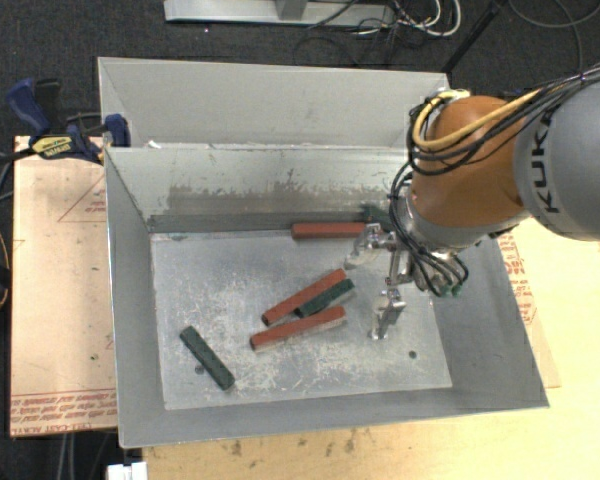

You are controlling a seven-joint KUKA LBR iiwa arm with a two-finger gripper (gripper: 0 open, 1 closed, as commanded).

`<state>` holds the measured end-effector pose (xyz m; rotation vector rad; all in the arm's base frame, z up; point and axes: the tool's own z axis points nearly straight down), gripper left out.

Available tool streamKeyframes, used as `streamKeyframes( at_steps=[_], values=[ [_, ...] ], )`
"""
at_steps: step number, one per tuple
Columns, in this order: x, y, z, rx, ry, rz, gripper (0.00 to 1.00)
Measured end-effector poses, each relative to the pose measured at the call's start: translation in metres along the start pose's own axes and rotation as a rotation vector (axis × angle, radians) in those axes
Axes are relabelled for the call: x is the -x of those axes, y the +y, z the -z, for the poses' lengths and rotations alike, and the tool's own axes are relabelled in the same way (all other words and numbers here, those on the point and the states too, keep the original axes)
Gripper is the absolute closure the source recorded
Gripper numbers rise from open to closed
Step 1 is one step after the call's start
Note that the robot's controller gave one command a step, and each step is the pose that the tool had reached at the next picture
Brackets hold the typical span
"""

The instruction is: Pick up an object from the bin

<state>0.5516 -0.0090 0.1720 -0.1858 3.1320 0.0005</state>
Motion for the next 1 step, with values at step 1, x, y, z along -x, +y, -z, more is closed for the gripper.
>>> streamKeyframes(
  at_steps=[1],
  values=[
    [0.0177,0.0785,-0.0209,0.001,0.001,0.217,0.00]
  ],
)
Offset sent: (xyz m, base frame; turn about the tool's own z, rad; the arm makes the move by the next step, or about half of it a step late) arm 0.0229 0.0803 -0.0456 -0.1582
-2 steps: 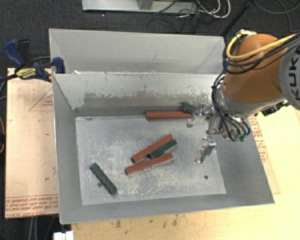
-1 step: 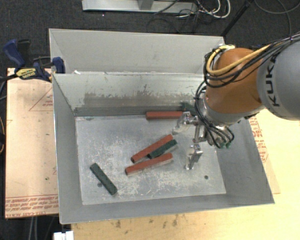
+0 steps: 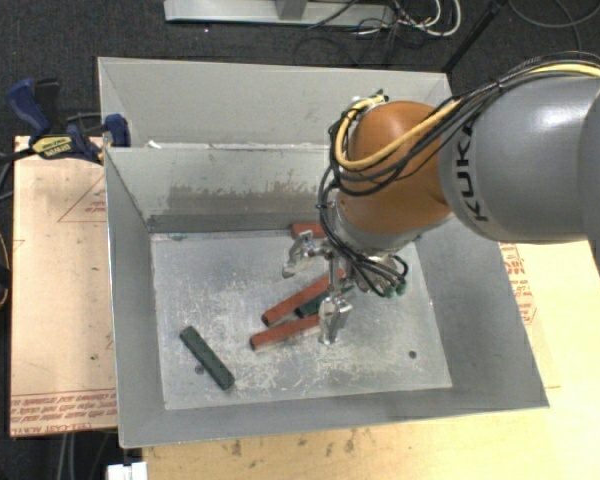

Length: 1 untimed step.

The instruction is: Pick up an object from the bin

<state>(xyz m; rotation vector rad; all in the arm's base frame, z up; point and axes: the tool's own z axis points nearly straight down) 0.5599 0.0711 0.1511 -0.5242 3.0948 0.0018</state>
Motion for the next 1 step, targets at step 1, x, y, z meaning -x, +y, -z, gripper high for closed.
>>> streamKeyframes(
  at_steps=[1],
  values=[
    [0.0147,-0.0032,-0.0256,0.001,0.000,-0.059,0.00]
  ],
)
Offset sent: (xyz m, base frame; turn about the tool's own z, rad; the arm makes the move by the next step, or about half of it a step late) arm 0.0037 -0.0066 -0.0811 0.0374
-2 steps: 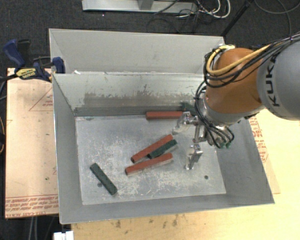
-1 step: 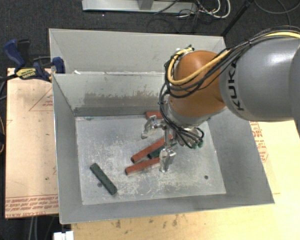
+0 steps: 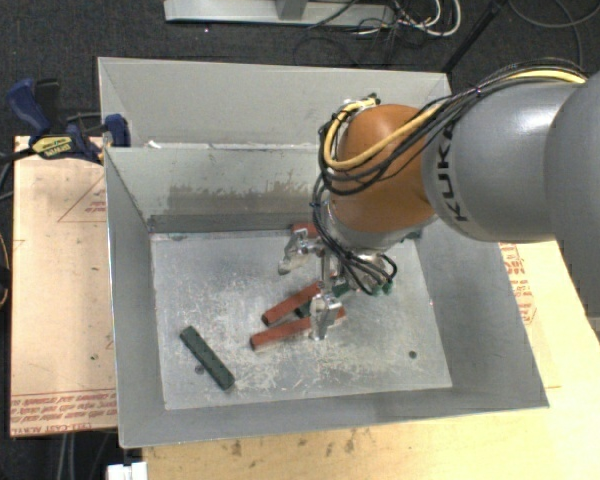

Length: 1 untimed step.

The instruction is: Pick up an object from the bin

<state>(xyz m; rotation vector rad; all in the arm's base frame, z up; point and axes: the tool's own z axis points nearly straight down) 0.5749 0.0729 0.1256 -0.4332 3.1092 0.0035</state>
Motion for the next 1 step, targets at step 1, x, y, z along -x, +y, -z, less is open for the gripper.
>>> streamKeyframes(
  at_steps=[1],
  values=[
    [-0.0087,-0.0037,-0.0527,0.000,-0.012,0.018,0.00]
  ],
)
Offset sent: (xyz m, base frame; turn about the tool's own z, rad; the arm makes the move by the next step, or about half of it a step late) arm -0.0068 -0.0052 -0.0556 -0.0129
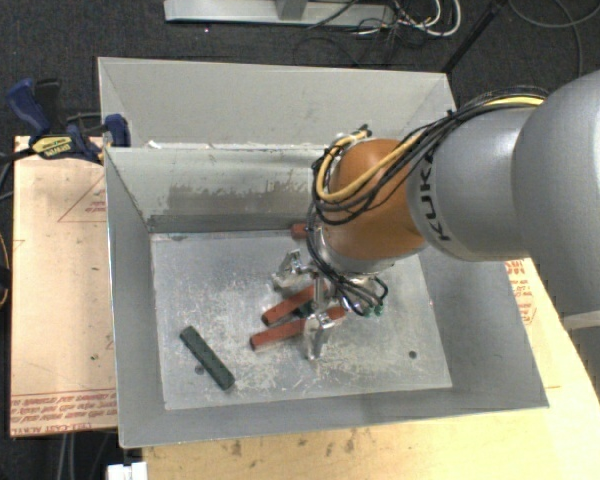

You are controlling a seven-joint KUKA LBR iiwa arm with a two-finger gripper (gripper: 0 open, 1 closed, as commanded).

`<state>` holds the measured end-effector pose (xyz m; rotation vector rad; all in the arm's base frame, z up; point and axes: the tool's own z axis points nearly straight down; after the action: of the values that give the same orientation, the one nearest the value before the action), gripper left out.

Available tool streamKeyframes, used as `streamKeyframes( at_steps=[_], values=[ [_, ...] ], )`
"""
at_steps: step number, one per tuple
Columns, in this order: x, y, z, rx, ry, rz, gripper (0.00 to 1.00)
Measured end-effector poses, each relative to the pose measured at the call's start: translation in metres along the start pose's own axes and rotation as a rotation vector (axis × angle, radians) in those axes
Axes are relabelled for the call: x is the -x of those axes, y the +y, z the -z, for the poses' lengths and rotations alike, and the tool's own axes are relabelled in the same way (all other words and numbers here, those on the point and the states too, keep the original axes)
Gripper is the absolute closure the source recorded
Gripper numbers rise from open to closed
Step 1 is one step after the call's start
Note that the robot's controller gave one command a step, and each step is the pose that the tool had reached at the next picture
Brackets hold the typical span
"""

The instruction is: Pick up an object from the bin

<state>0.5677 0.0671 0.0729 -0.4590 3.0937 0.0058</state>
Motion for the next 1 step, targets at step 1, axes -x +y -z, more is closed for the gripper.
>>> streamKeyframes(
  at_steps=[1],
  values=[
    [0.0081,0.0004,0.0060,-0.002,-0.007,-0.005,1.00]
  ],
)
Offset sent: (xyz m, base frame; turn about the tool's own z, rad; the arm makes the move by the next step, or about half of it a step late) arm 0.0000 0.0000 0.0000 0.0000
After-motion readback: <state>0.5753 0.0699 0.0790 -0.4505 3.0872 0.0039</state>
